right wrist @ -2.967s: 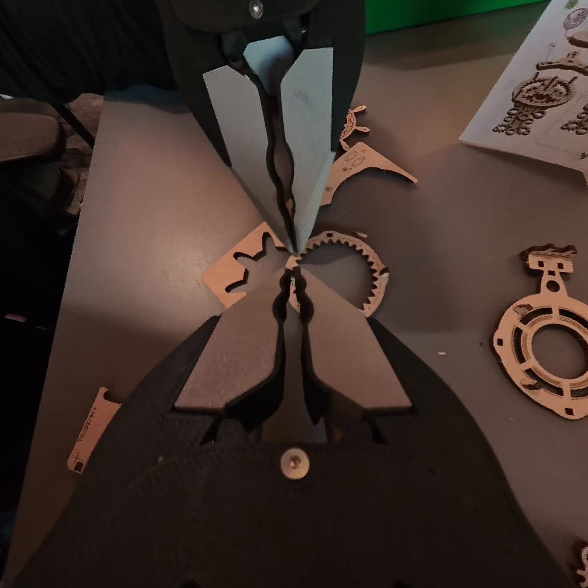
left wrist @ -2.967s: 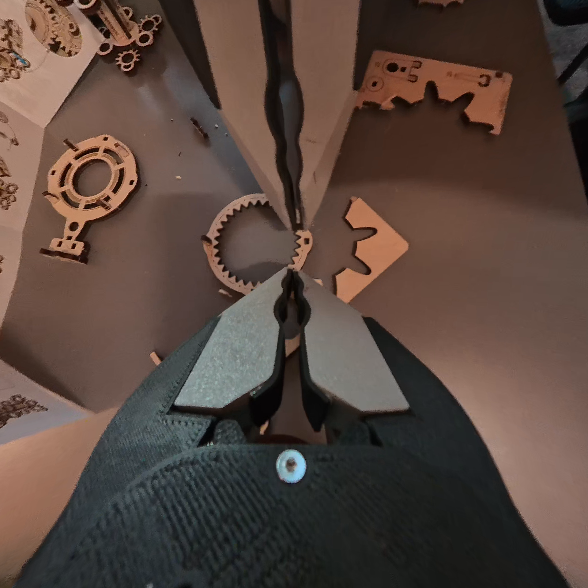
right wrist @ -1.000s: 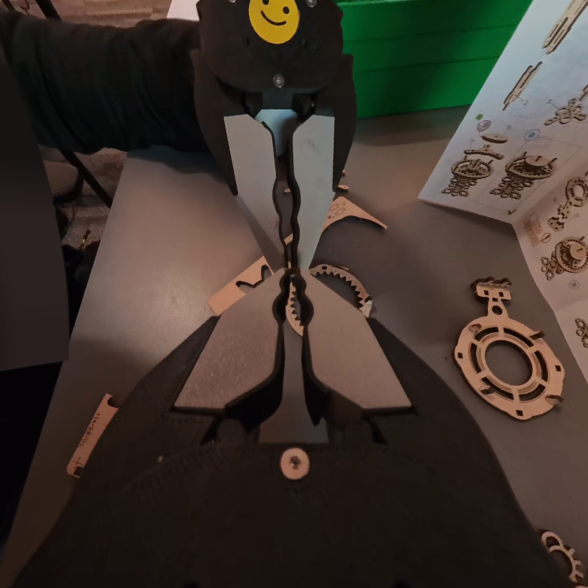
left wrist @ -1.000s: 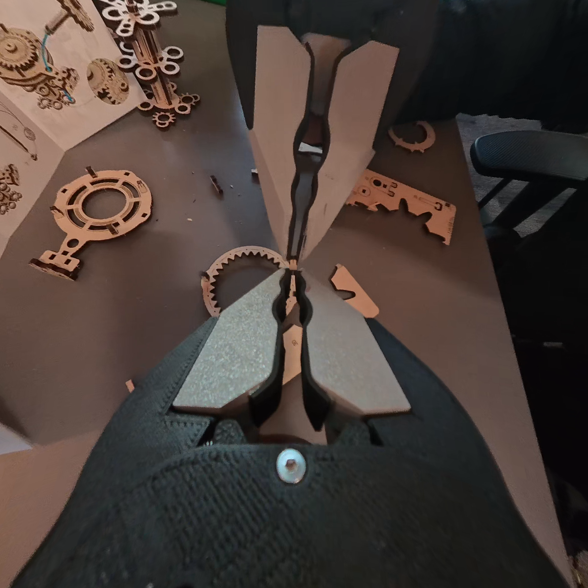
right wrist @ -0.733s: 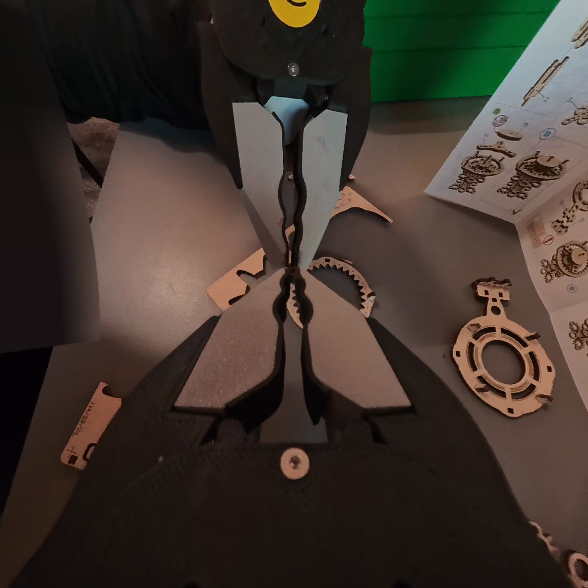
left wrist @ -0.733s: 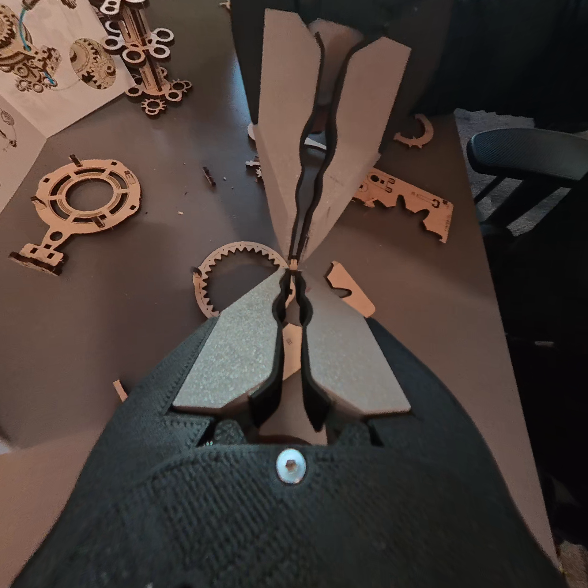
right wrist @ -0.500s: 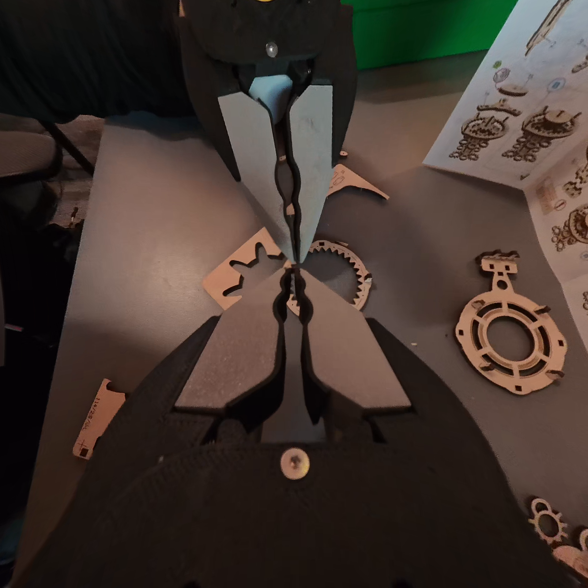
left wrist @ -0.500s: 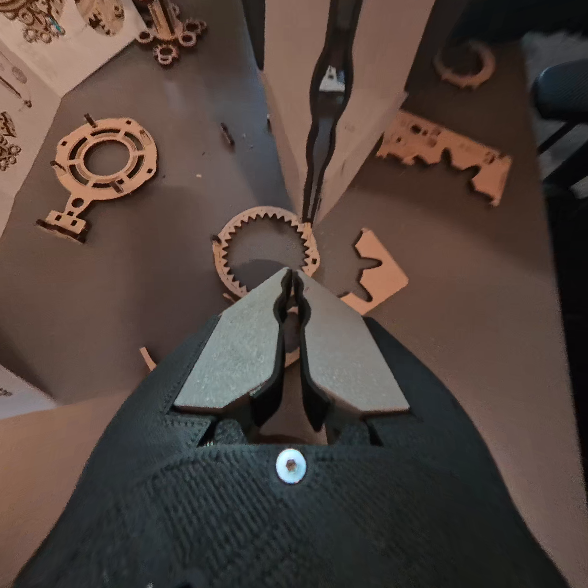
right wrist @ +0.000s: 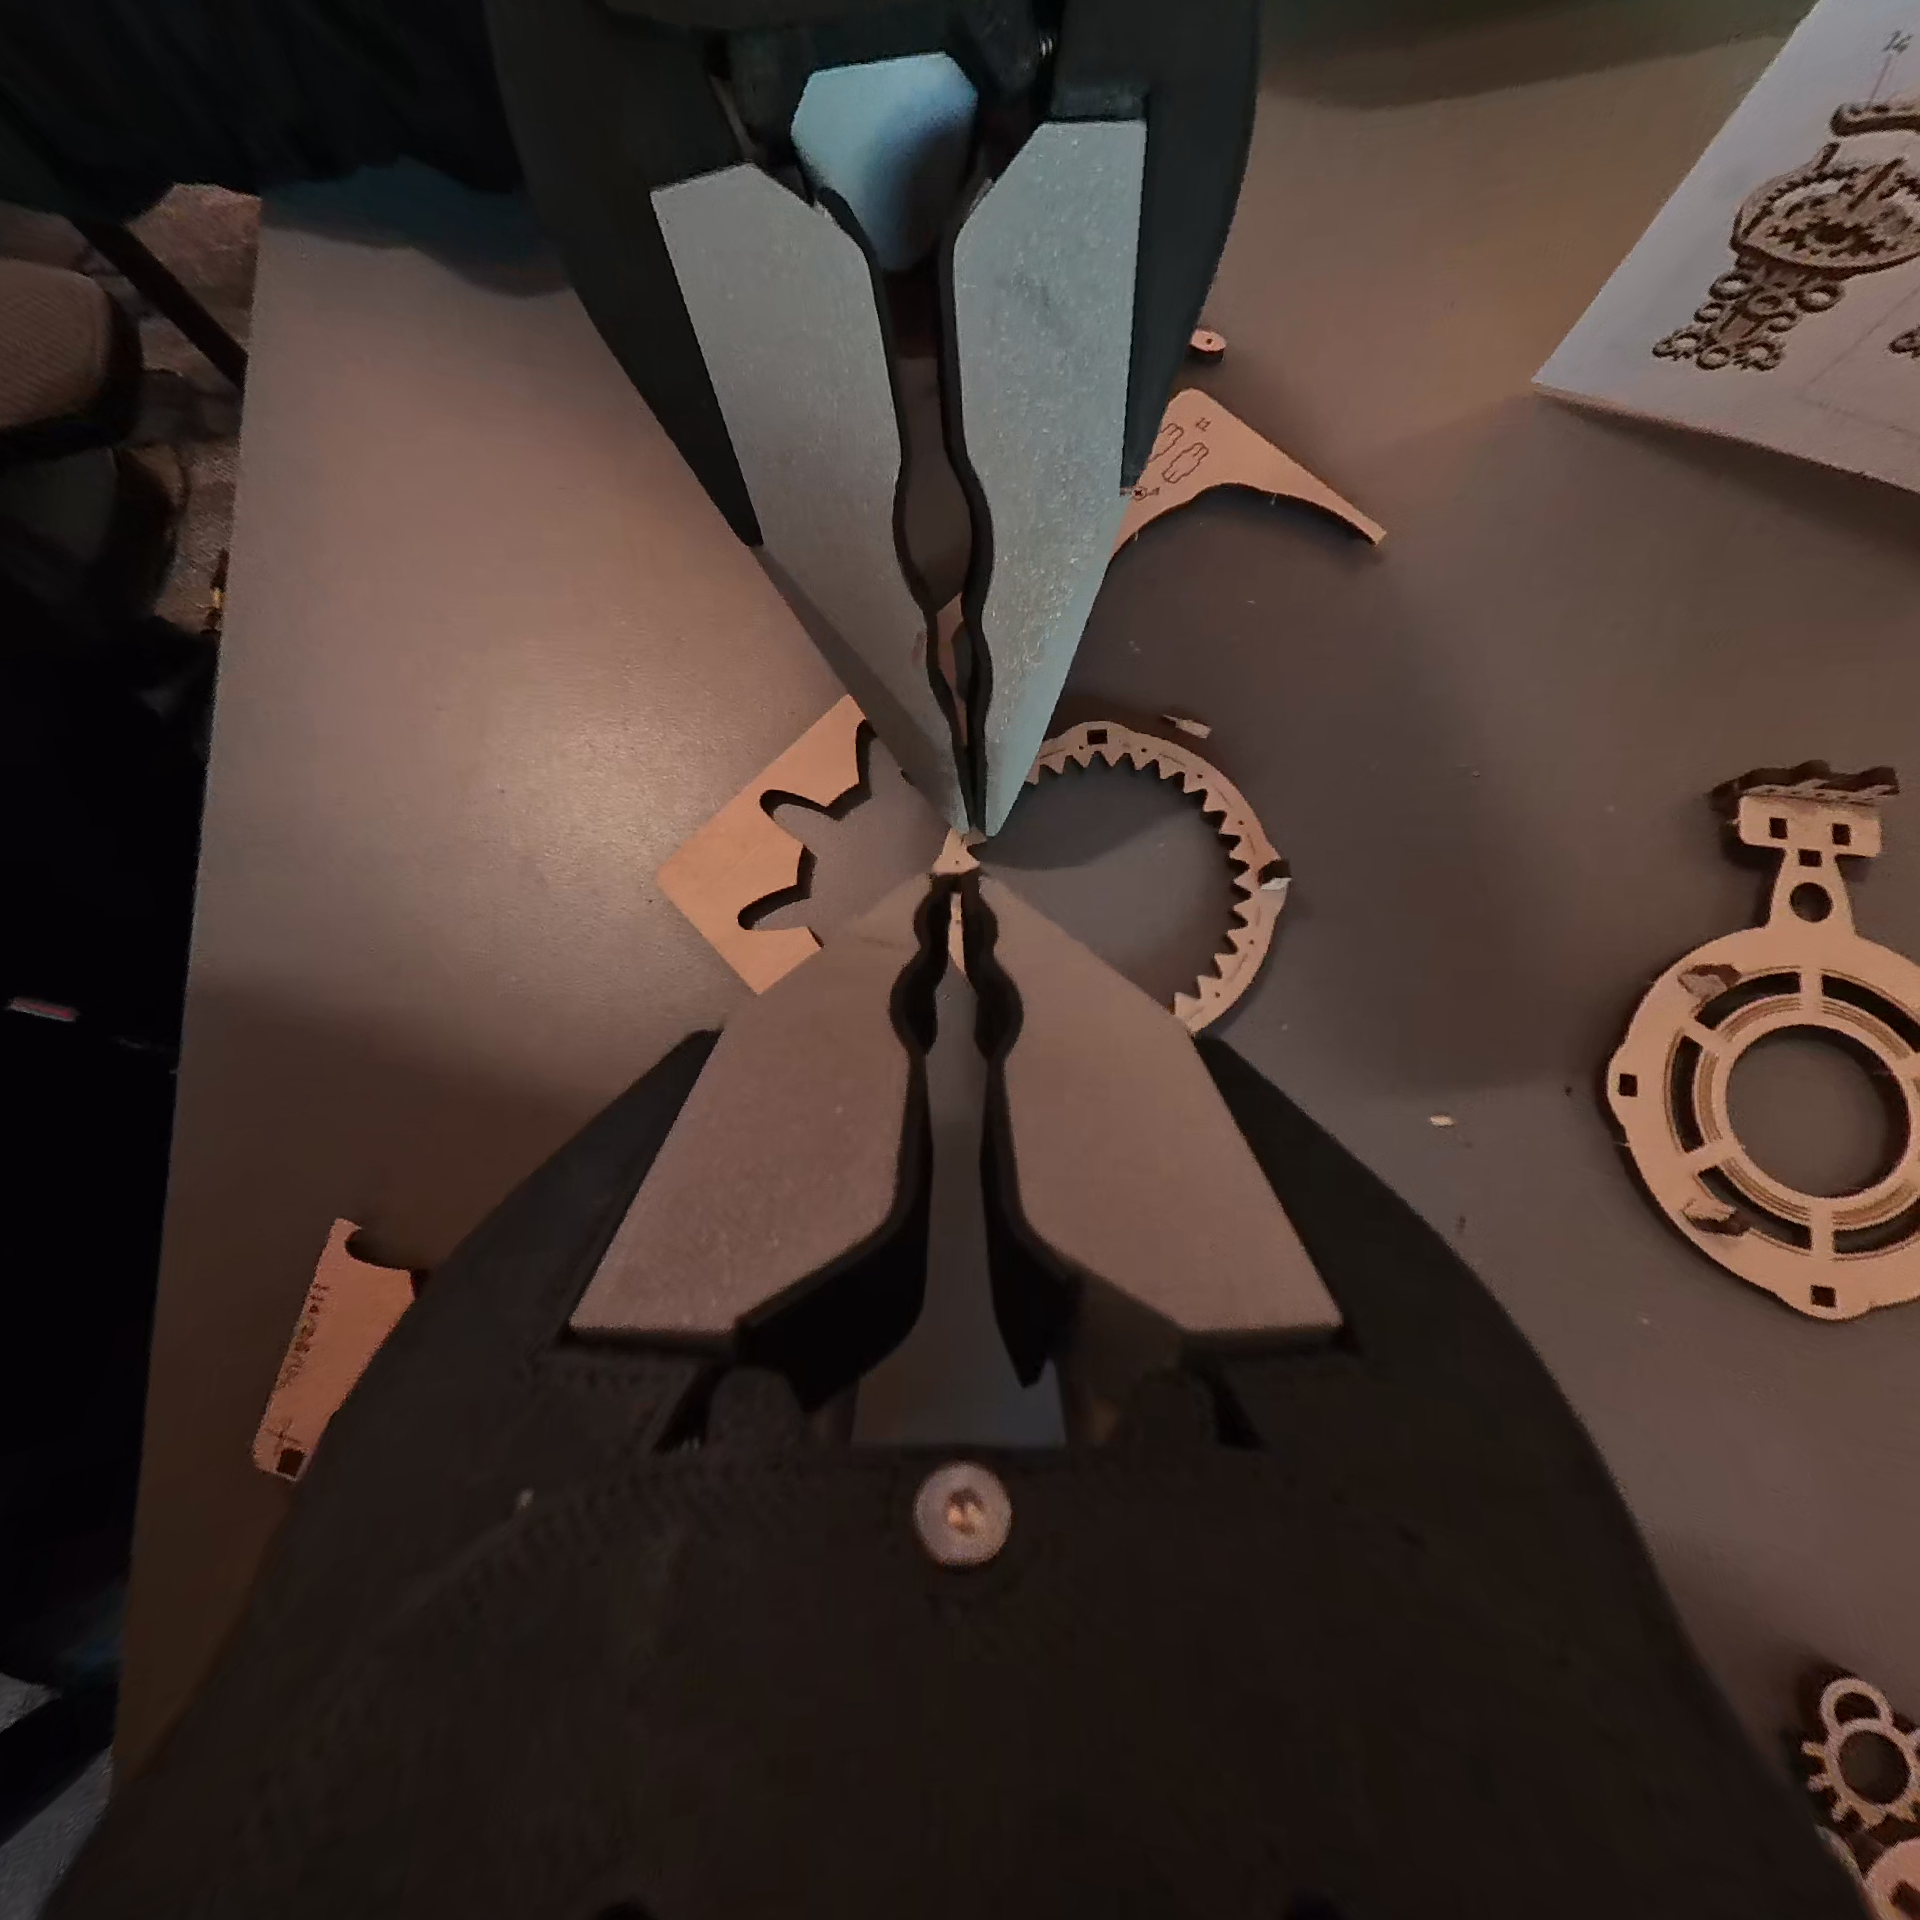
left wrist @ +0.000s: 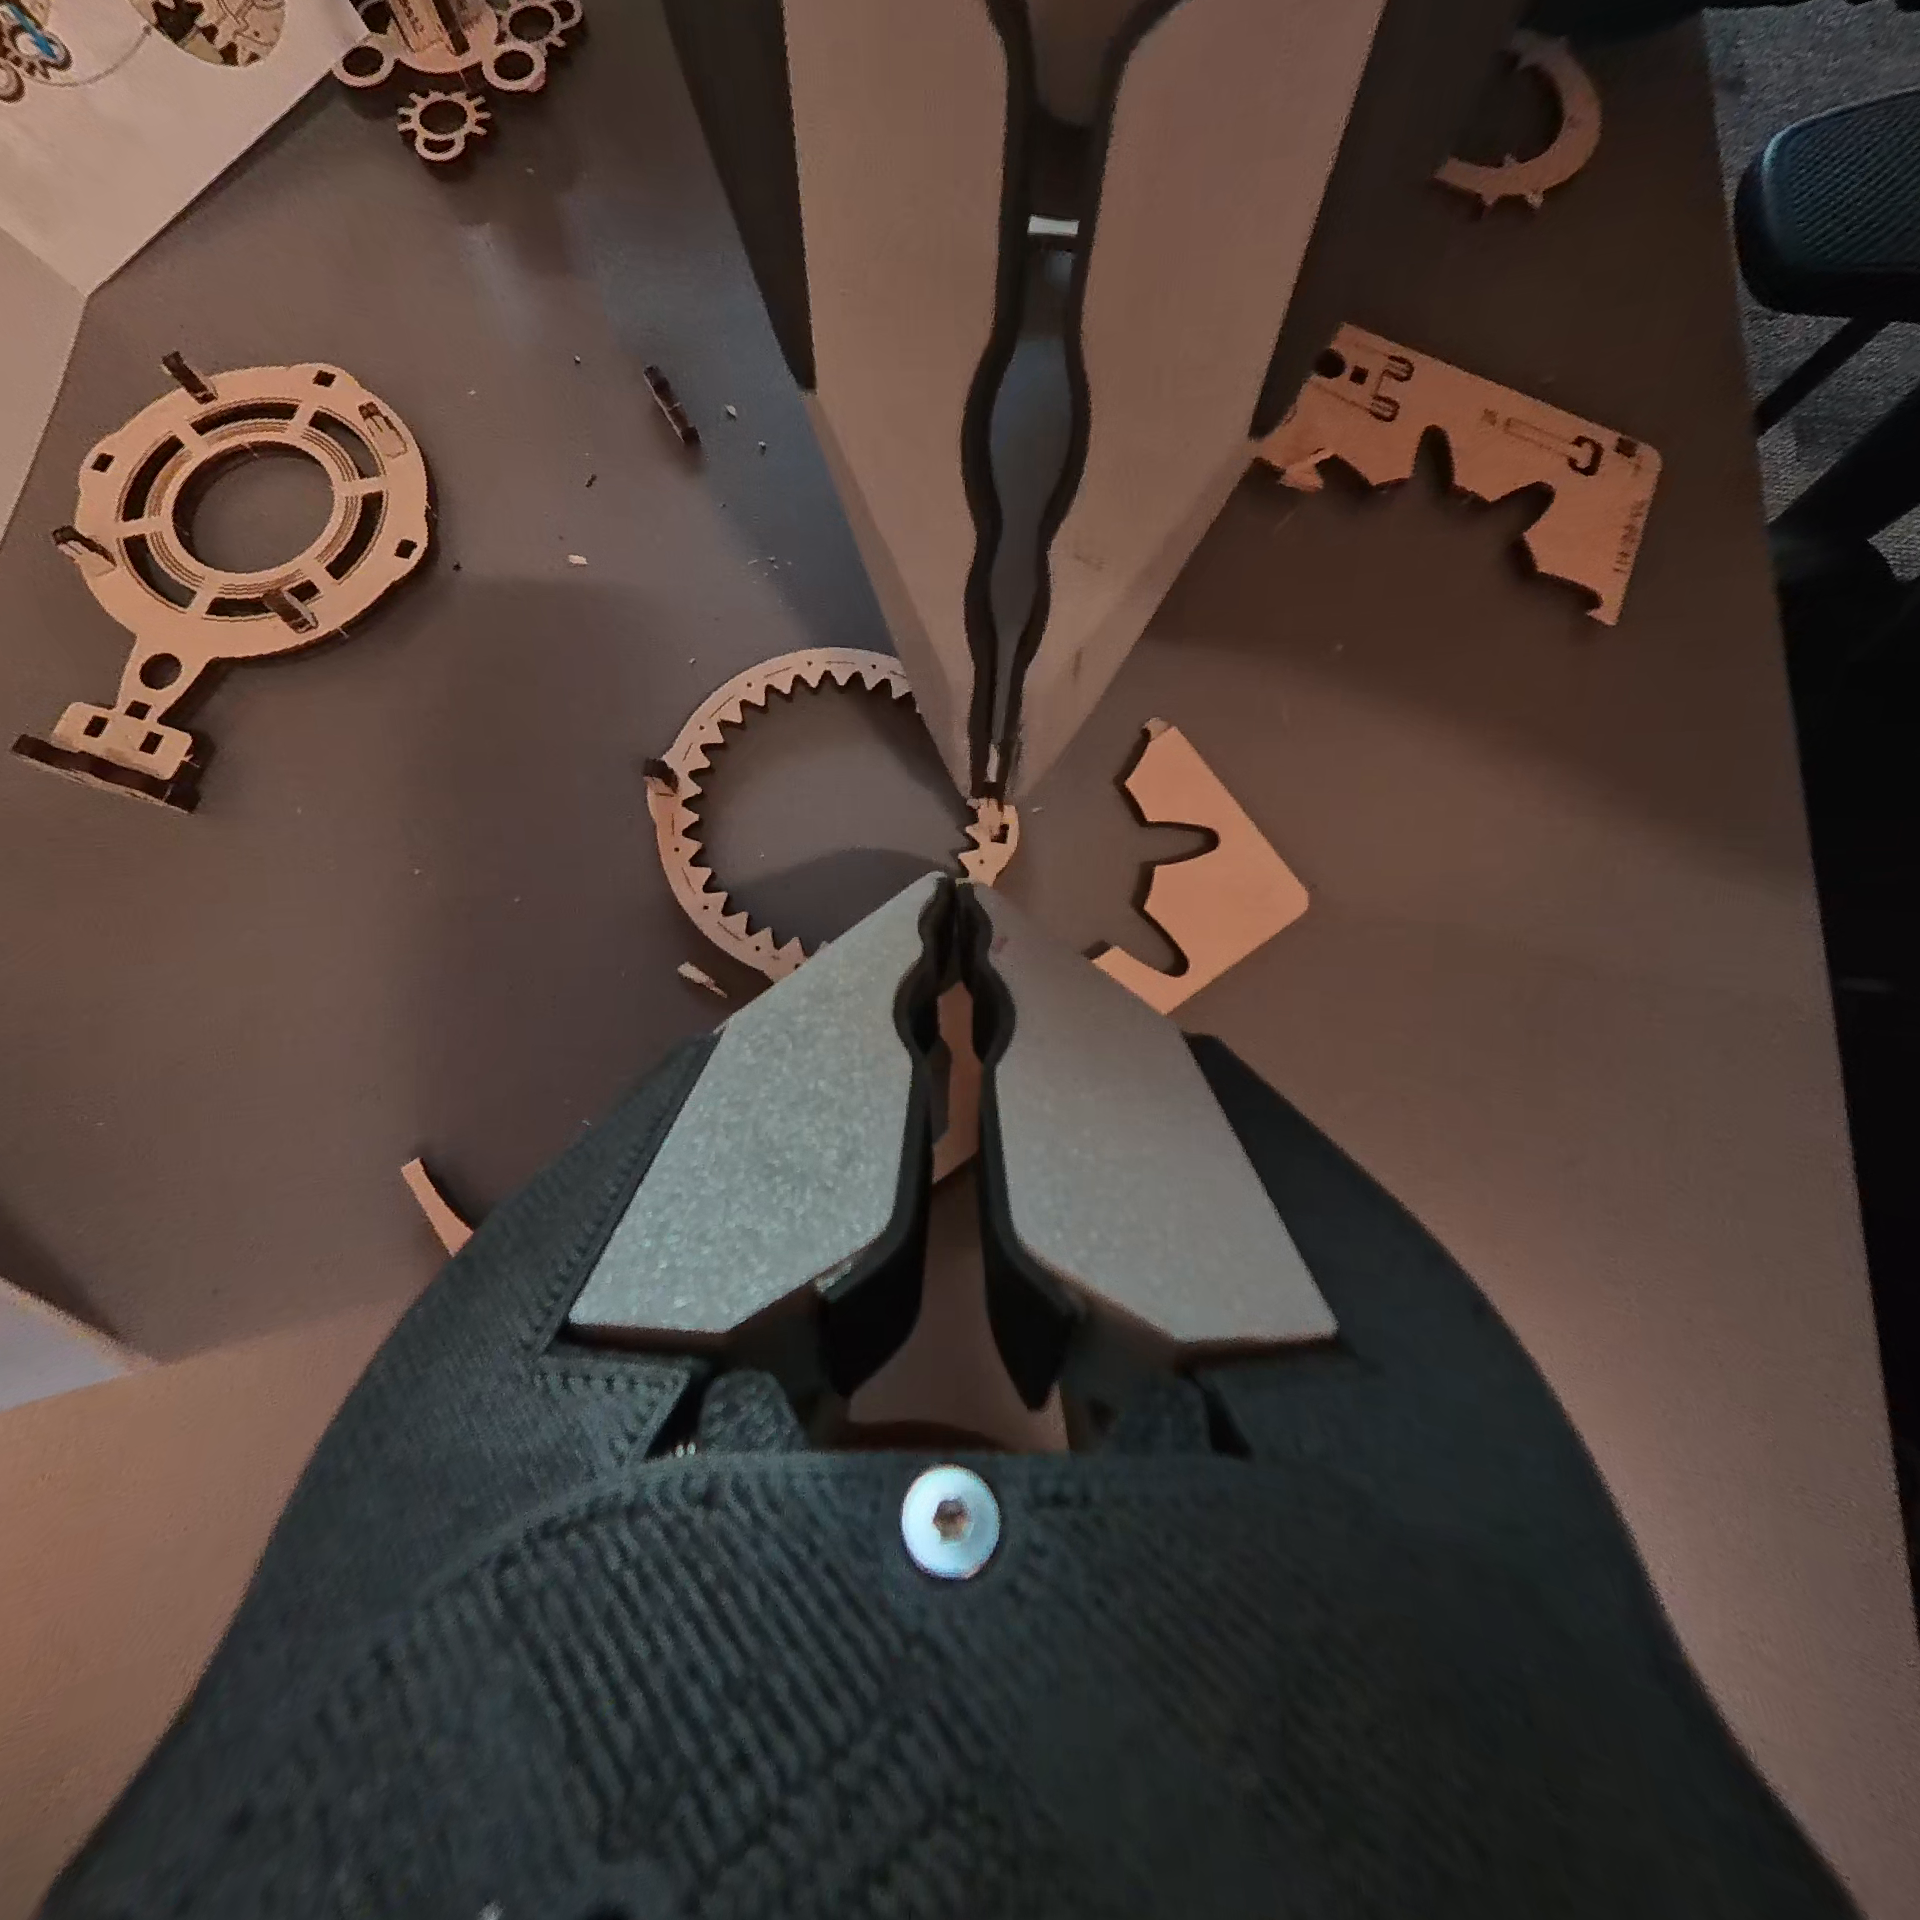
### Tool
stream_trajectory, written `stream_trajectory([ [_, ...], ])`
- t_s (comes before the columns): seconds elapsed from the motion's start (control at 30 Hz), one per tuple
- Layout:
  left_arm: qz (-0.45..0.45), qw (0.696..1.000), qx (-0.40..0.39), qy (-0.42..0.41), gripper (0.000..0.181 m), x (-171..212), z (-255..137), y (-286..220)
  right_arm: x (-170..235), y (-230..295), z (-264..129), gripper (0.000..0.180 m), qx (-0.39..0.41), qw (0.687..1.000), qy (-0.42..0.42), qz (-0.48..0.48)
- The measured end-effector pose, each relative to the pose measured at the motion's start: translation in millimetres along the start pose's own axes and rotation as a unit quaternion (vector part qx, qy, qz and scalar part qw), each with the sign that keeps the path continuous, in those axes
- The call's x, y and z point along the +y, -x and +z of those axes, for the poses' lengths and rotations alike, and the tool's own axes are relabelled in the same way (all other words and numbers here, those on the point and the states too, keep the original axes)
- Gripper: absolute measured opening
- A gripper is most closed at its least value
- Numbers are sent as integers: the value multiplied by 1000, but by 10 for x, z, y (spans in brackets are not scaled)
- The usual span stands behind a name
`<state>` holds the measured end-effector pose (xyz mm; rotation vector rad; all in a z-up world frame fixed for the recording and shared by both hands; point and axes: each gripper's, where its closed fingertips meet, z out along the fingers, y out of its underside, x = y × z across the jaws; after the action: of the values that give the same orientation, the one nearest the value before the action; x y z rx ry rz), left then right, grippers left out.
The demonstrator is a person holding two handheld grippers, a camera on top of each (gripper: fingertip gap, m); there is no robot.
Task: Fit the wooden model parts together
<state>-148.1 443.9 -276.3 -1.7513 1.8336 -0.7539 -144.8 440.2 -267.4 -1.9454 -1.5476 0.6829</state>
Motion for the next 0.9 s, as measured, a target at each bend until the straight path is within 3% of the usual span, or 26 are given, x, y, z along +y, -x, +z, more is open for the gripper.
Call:
stream_trajectory([
  [0.9, 2, 1000, -1, 1, 0, -2, 3, -4, 27, 23, 18, 0, 10, 999, 24, -24],
])
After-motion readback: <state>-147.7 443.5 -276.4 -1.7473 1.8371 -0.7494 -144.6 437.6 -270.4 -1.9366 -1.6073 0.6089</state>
